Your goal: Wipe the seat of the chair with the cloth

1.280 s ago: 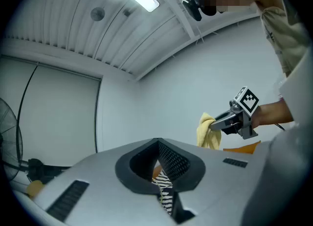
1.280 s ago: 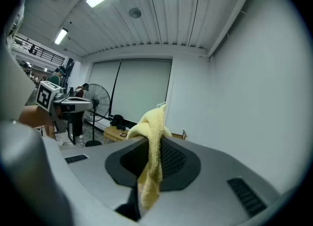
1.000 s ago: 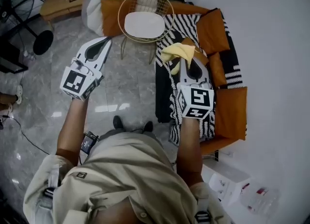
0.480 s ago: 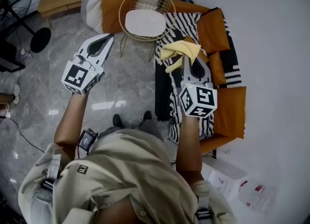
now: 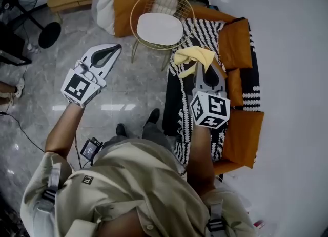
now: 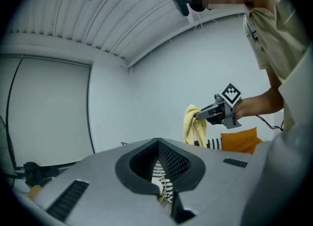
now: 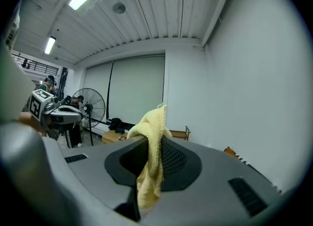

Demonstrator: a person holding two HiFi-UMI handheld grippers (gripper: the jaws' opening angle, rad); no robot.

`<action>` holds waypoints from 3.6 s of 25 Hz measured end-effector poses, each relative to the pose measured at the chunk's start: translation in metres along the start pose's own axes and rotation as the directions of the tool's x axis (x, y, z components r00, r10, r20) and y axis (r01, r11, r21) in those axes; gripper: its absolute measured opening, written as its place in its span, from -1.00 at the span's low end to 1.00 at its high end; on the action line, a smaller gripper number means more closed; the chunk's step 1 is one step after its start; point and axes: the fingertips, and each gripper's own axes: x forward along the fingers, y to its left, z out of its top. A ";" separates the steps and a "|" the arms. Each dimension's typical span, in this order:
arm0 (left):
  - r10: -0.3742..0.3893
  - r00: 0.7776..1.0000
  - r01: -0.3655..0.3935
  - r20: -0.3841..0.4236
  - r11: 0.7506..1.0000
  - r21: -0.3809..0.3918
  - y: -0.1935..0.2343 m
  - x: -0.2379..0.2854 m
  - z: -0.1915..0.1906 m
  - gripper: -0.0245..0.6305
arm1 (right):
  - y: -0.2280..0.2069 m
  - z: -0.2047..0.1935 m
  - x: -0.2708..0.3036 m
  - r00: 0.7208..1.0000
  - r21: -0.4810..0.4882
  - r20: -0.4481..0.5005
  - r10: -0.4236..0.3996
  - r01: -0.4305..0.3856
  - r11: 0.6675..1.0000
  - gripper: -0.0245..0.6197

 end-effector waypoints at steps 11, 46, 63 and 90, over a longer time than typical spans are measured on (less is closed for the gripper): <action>0.135 0.991 -0.135 -0.010 0.991 -0.006 0.013 0.135 0.025 -0.88 | -0.103 -0.002 0.098 0.993 0.013 0.003 0.117 -0.117 0.993 -0.73; -0.052 0.992 0.063 0.118 0.993 -0.100 0.293 0.261 -0.041 -0.88 | -0.040 0.025 0.344 0.993 0.036 -0.083 -0.085 0.088 0.995 -0.73; 0.085 0.996 -0.082 0.016 0.988 -0.129 0.380 0.308 -0.073 -0.88 | -0.064 0.012 0.478 0.990 0.074 -0.132 0.043 -0.033 0.997 -0.73; 0.251 0.884 -0.385 -0.394 0.870 -0.308 0.435 0.381 -0.334 -0.88 | -0.098 -0.354 0.748 0.831 0.066 -0.542 0.123 -0.104 0.992 -0.73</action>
